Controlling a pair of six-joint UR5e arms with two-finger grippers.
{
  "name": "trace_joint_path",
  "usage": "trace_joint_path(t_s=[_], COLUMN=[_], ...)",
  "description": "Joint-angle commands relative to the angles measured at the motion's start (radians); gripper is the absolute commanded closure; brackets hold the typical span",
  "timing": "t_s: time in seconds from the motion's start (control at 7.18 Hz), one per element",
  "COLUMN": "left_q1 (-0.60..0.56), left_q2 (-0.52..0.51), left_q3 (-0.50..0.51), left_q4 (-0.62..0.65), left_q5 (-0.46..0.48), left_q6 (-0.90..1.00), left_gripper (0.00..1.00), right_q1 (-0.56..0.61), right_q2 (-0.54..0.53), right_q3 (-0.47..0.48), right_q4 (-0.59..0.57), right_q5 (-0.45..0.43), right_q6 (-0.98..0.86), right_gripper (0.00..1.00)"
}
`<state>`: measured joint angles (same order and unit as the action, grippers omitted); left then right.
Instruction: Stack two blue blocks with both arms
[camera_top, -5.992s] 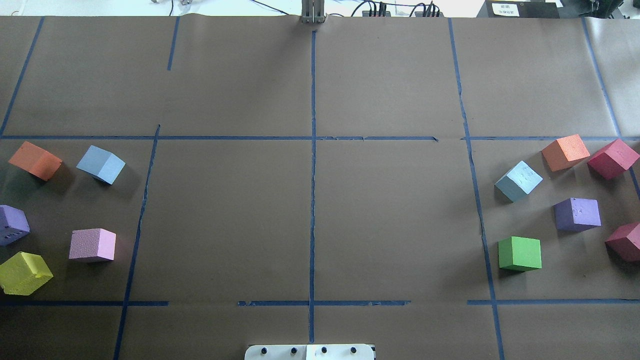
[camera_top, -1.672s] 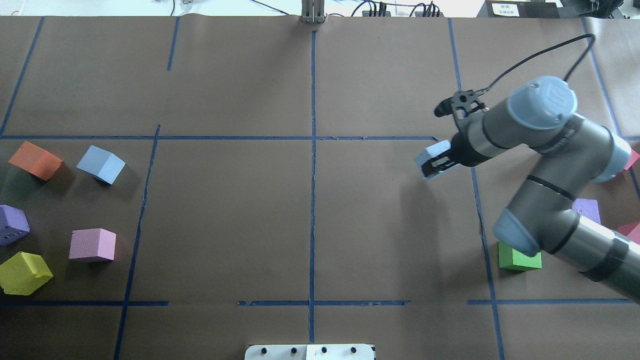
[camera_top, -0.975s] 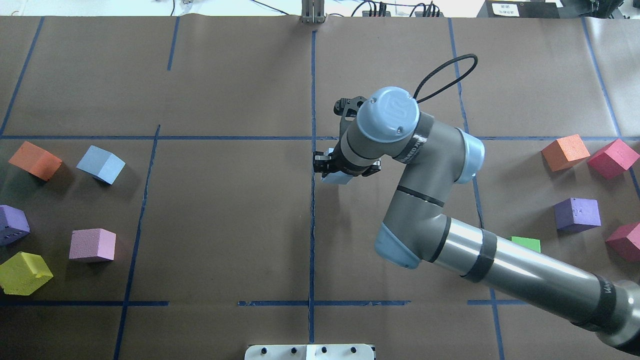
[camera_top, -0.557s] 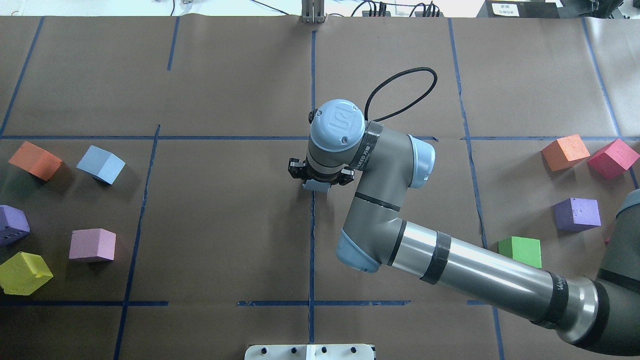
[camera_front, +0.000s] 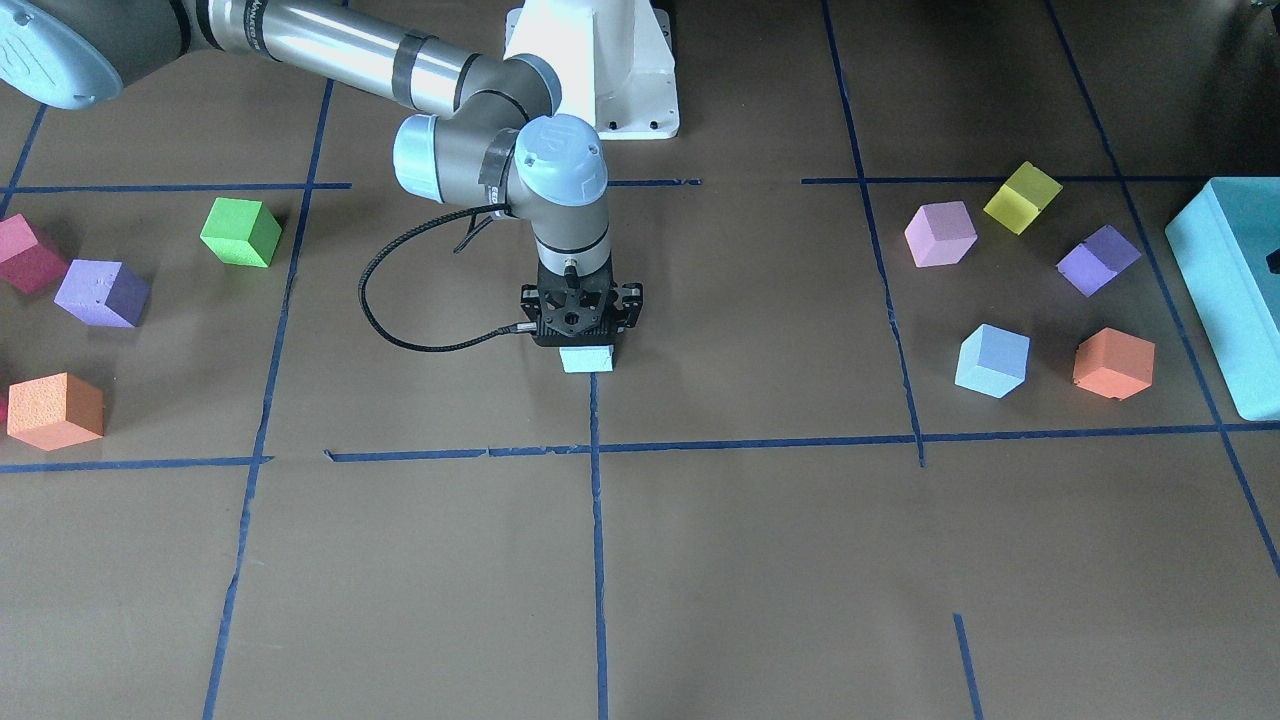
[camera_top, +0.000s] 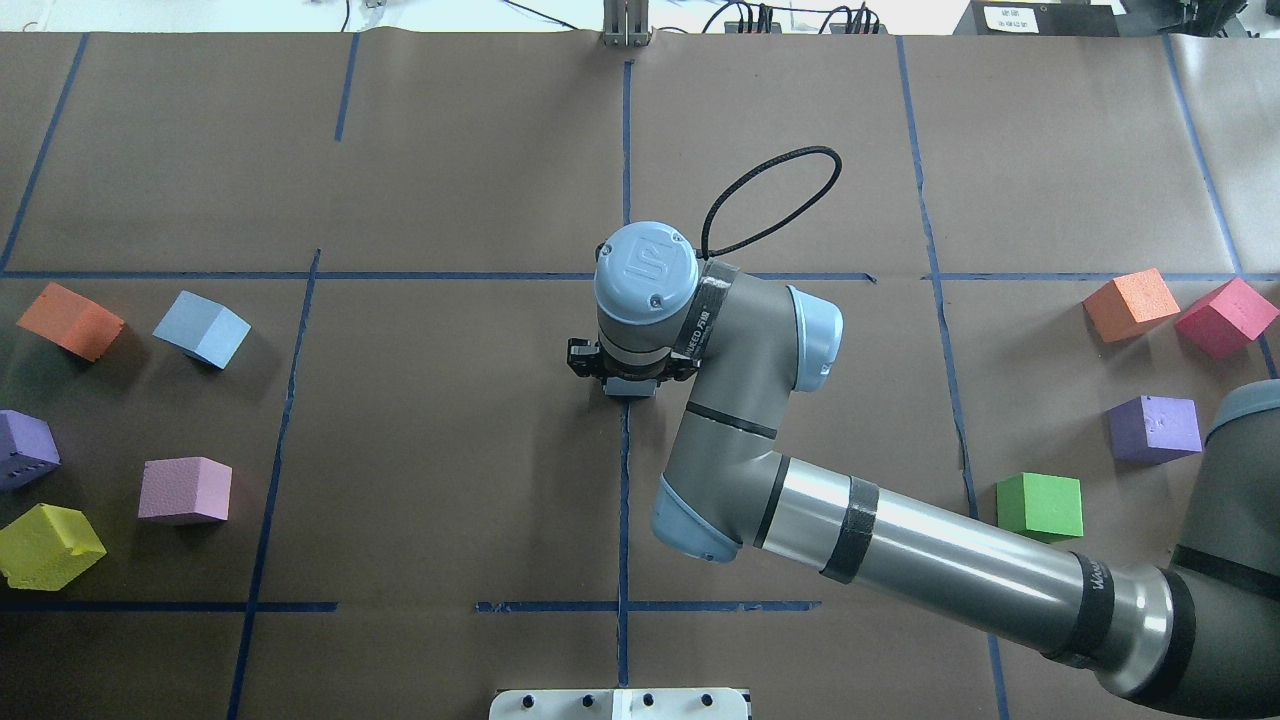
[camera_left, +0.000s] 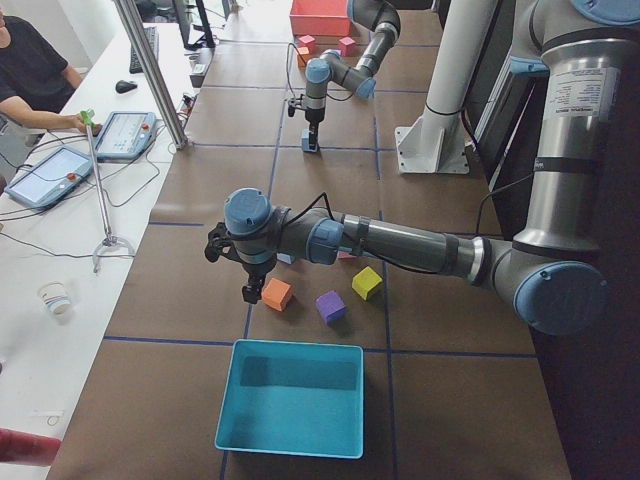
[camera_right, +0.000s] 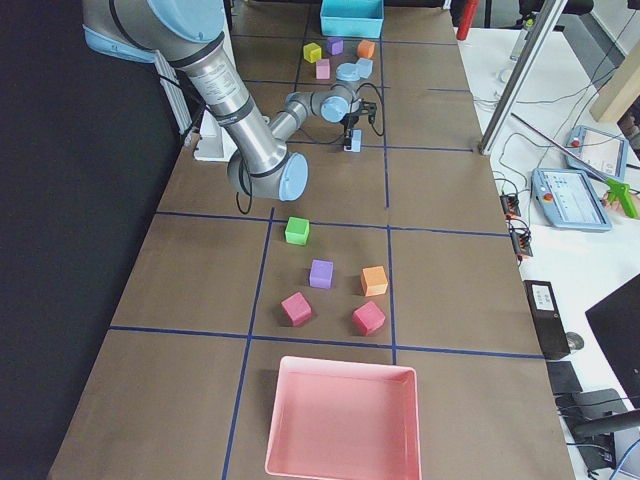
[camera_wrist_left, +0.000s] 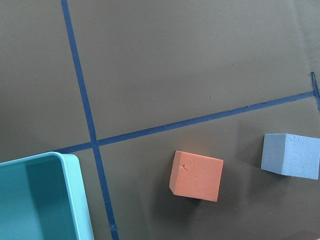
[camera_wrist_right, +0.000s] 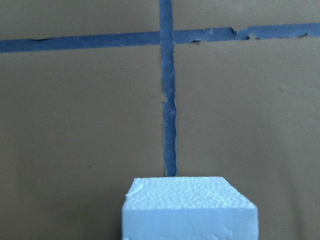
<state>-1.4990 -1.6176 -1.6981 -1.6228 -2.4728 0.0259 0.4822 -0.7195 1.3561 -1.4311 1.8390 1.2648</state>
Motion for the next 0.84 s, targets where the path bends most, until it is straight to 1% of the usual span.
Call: trace_joint_path(t_s=[0.0, 0.14, 0.28, 0.42, 0.56, 0.7], left_q1=[0.022, 0.072, 0.133, 0.234, 0.312, 0.38], left_q2=[-0.002, -0.025, -0.063, -0.117, -0.154, -0.162], left_q3=[0.002, 0.002, 0.005, 0.008, 0.02, 0.023], left_q4=[-0.028, -0.029, -0.028, -0.028, -0.029, -0.032], left_q5=[0.0, 0.006, 0.012, 0.017, 0.09, 0.162], left_q6=[-0.001, -0.004, -0.004, 0.002, 0.002, -0.001], left_gripper=[0.0, 0.0, 0.0, 0.0, 0.0, 0.0], right_q1=[0.016, 0.038, 0.076, 0.117, 0.163, 0.214], right_q2=[0.005, -0.041, -0.123, -0.238, -0.314, -0.387], right_q3=[0.056, 0.154, 0.284, 0.451, 0.553, 0.596], right_q4=[-0.032, -0.032, -0.032, -0.032, -0.031, -0.028], right_q5=[0.002, 0.002, 0.009, 0.012, 0.02, 0.072], right_q6=[-0.019, -0.019, -0.021, -0.021, -0.042, -0.091], right_gripper=[0.0, 0.0, 0.0, 0.0, 0.0, 0.0])
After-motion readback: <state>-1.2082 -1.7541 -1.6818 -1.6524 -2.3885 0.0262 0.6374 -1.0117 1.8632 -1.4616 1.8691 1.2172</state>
